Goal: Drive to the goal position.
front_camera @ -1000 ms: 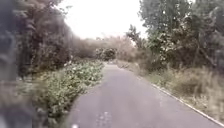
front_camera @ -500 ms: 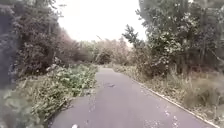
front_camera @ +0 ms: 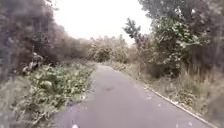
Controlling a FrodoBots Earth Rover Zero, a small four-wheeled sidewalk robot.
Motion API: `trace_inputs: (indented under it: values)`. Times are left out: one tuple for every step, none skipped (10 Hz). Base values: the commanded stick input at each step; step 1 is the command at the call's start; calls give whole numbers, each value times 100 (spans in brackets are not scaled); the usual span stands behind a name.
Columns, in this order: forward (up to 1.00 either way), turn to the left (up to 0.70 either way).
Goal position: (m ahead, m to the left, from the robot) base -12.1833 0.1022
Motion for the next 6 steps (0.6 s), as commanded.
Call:
trace_inputs:
  values:
    - [100, 17]
    - [100, 10]
    - [100, 6]
    - [100, 3]
    - [100, 3]
    - [100, 3]
